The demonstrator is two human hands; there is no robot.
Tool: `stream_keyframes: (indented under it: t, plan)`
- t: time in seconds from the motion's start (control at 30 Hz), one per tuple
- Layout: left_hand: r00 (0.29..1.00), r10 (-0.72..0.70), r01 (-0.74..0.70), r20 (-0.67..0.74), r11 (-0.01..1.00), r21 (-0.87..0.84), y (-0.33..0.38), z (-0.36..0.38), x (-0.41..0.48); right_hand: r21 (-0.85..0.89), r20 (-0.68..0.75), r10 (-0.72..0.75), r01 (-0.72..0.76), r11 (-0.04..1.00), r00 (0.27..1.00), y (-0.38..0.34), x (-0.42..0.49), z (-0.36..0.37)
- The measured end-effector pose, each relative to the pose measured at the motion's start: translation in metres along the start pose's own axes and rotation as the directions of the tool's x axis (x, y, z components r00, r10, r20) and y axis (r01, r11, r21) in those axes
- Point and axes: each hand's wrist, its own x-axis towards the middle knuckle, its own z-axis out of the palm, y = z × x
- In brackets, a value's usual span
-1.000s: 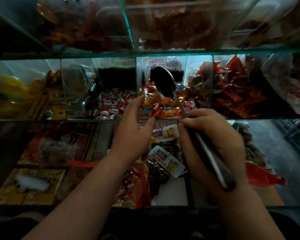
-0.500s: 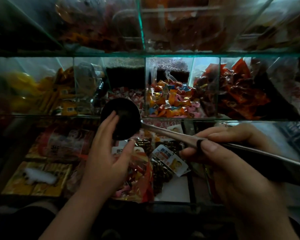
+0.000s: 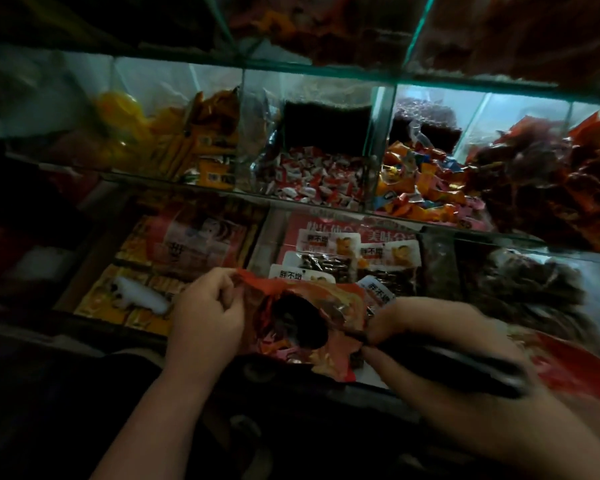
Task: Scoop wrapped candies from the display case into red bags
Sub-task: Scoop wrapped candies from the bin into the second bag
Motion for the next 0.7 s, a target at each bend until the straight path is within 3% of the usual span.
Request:
stream_keyframes:
  t: [0.03,0.1,0.2,0.27,0.37,0.43,0.6,0.7]
  plan:
    - [1.0,-0.017,0.017,-0.003,1.0,-0.004,-0.001,0.003,0.001,0.03,-0.163,-0.049,0.054,0.998,0.985,-0.003,0.0,0.014]
    - [0.999,0.01,-0.009,0.032,0.999,-0.035,-0.005,0.006,0.001,0.044,-0.169,-0.061,0.07,0.997,0.984,0.005,0.004,0.043]
    - [0.98,0.092,-0.072,0.174,0.991,-0.117,-0.01,0.009,0.0,0.004,-0.177,0.04,-0.04,0.999,0.983,0.015,0.034,0.081]
    - [0.971,0.081,-0.05,0.227,0.989,-0.137,-0.013,0.01,-0.002,0.093,-0.301,0.097,-0.072,0.993,0.949,0.023,0.046,0.103]
    - [0.949,0.074,-0.024,0.307,0.986,-0.164,-0.009,0.013,-0.01,0.344,-0.407,0.314,-0.175,0.923,0.858,0.031,0.054,0.117]
    - [0.935,0.061,0.017,0.351,0.976,-0.216,-0.004,0.016,-0.013,0.479,-0.396,0.398,-0.183,0.858,0.828,0.032,0.062,0.123]
    - [0.928,0.023,0.063,0.372,0.974,-0.216,-0.002,0.023,-0.017,0.595,-0.331,0.483,-0.218,0.773,0.81,0.032,0.069,0.124]
    - [0.943,-0.012,0.068,0.333,0.985,-0.158,-0.003,0.023,-0.017,0.797,-0.259,0.603,-0.185,0.574,0.754,0.025,0.056,0.112]
